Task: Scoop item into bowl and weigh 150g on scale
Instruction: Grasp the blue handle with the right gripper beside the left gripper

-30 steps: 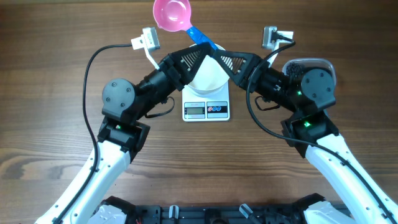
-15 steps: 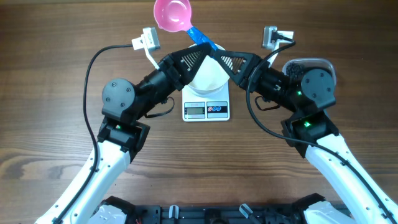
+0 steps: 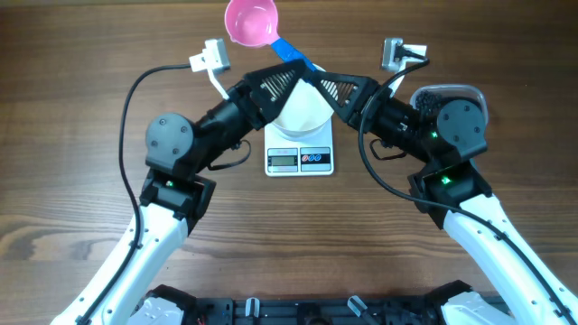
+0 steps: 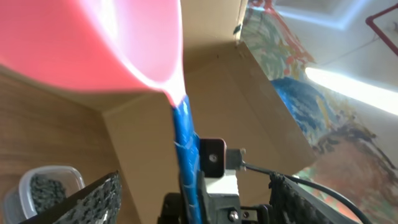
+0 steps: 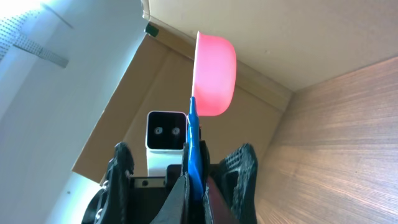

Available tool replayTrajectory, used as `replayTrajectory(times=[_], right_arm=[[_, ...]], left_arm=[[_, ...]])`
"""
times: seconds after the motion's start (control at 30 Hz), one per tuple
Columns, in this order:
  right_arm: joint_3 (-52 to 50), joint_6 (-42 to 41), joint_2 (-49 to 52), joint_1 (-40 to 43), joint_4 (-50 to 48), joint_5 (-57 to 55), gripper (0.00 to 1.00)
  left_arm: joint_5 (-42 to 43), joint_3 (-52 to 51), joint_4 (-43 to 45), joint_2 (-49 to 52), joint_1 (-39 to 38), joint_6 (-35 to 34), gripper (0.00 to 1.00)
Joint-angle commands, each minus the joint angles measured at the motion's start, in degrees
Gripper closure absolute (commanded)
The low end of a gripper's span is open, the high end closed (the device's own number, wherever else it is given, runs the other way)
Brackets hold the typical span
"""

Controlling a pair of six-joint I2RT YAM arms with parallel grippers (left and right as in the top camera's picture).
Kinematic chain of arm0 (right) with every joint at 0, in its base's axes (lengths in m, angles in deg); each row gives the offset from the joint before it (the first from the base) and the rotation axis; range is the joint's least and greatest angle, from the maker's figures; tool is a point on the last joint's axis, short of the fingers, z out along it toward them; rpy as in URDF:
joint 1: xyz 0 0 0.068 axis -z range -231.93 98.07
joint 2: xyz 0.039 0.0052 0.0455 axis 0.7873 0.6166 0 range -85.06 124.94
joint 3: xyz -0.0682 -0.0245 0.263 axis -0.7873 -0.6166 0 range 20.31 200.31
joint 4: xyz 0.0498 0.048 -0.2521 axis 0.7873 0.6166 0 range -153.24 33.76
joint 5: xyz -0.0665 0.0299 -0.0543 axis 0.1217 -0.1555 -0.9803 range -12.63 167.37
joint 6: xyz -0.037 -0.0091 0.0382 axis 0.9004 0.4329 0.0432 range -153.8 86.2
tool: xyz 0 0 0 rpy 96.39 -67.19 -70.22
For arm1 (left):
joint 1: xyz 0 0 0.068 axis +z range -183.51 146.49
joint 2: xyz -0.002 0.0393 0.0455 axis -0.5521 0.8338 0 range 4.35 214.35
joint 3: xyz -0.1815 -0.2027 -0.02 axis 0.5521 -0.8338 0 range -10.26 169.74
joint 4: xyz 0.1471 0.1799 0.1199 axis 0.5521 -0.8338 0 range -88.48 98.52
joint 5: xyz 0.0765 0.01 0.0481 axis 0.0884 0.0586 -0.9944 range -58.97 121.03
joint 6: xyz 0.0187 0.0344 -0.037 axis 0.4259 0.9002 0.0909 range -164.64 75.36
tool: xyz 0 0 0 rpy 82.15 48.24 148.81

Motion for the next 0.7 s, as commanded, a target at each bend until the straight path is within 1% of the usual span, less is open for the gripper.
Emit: replayTrajectory(times=[0.0, 0.1, 0.2, 0.3, 0.43, 0.53, 0.67], right_arm=[[0.7, -0.37, -0.02, -0.17, -0.11, -0.79, 0.96], [0.7, -0.39, -0.02, -0.2, -0.09, -0.57, 0.96], [0.7, -0.39, -0.02, -0.2, 0.33, -0.46, 0.96], [0.7, -0.39, -0.02, -0.2, 0.55, 0.74, 0.96], [0.7, -0.42, -0.02, -0.2, 1.07, 1.57, 0.96], [0.7, -0.59, -0.02, -0.2, 1.16, 1.57, 0.96], [0.7, -2.14, -0.02, -0.2, 1.14, 1.53, 0.96]], left_arm=[[0.46, 0.63, 0.24, -0.59, 2.64, 0.5, 0.18], [0.48, 0.63, 0.24, -0.59, 4.2, 0.46, 0.21], [0.52, 0.63, 0.26, -0.59, 4.52, 0.46, 0.29], [0.52, 0.63, 0.26, -0.59, 4.46, 0.44, 0.35], [0.55, 0.63, 0.28, -0.59, 4.46, 0.44, 0.35], [0.57, 0.63, 0.28, -0.59, 4.46, 0.2, 0.38], [0.55, 0.63, 0.33, -0.59, 4.0, 0.22, 0.38]])
